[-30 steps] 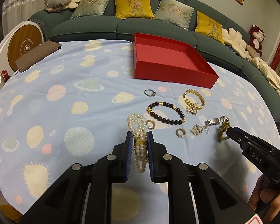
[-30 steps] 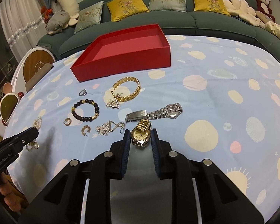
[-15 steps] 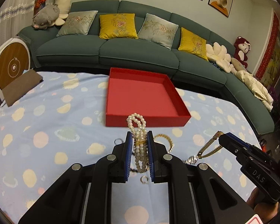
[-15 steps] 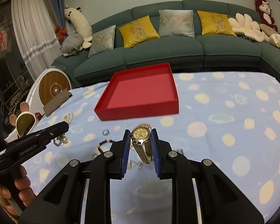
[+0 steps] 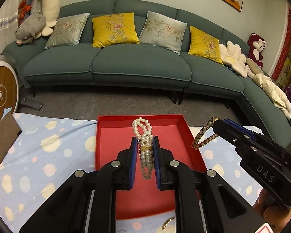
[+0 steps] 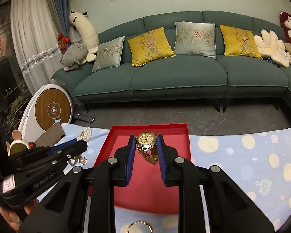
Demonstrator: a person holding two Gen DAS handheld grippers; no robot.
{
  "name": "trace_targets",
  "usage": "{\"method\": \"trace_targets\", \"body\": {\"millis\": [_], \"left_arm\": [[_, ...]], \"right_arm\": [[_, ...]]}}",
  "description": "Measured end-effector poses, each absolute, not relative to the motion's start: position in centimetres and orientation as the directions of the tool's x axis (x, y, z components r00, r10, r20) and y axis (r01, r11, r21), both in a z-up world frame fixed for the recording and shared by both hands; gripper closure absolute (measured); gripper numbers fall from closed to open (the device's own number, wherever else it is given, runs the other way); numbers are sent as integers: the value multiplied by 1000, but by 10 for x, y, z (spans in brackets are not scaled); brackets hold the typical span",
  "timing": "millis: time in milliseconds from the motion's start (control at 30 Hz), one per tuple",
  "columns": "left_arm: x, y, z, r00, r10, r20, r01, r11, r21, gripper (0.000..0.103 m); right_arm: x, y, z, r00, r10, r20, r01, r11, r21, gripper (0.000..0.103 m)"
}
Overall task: Organize jewelry
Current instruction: 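Carry the pearl necklace and gold watch into the red box and open both grippers, then withdraw both open grippers from the red box back over the table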
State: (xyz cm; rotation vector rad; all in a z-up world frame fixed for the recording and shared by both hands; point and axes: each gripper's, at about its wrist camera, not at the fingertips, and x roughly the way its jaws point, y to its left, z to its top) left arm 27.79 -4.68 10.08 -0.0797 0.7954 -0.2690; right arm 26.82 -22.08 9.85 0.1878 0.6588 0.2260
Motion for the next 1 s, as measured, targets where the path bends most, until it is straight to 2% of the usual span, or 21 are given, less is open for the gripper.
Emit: {"method": "trace_targets", "body": {"millis": [133, 300, 567, 633, 667, 700, 733, 833, 1000], "left_arm": [[329, -47, 68, 625, -262, -735, 173, 965, -198, 90], [371, -51, 27, 593, -201, -780, 136, 980, -149, 90], [391, -48, -7, 537, -144, -831, 102, 989, -106, 90], [387, -44, -10, 527, -124, -841, 94, 992, -88, 86], [387, -43, -11, 523, -117, -844, 91, 993, -81, 80], [384, -40, -11, 516, -106, -850, 85, 994, -73, 61], [381, -37, -9, 516, -101, -851, 78, 994, -71, 54], [363, -25, 5, 552, -117, -826, 79, 993, -89, 53], [306, 1, 43, 615, -149, -774, 76, 989, -130, 51]], "right_arm": [[322, -220, 69, 734, 263, -626, -118, 957, 264, 81], [368, -215, 32, 680, 237, -694, -98, 967, 234, 81], [388, -219, -12, 587, 178, -790, -65, 983, 173, 81], [385, -220, -15, 559, 166, -812, -65, 986, 156, 80], [382, -220, -15, 547, 164, -821, -72, 986, 149, 80], [378, -220, -14, 532, 159, -832, -81, 987, 137, 80], [375, -222, -14, 523, 156, -838, -86, 988, 131, 73], [348, -232, 4, 554, 163, -817, -80, 987, 143, 61], [270, -257, 48, 638, 212, -740, -73, 974, 215, 55]]}}
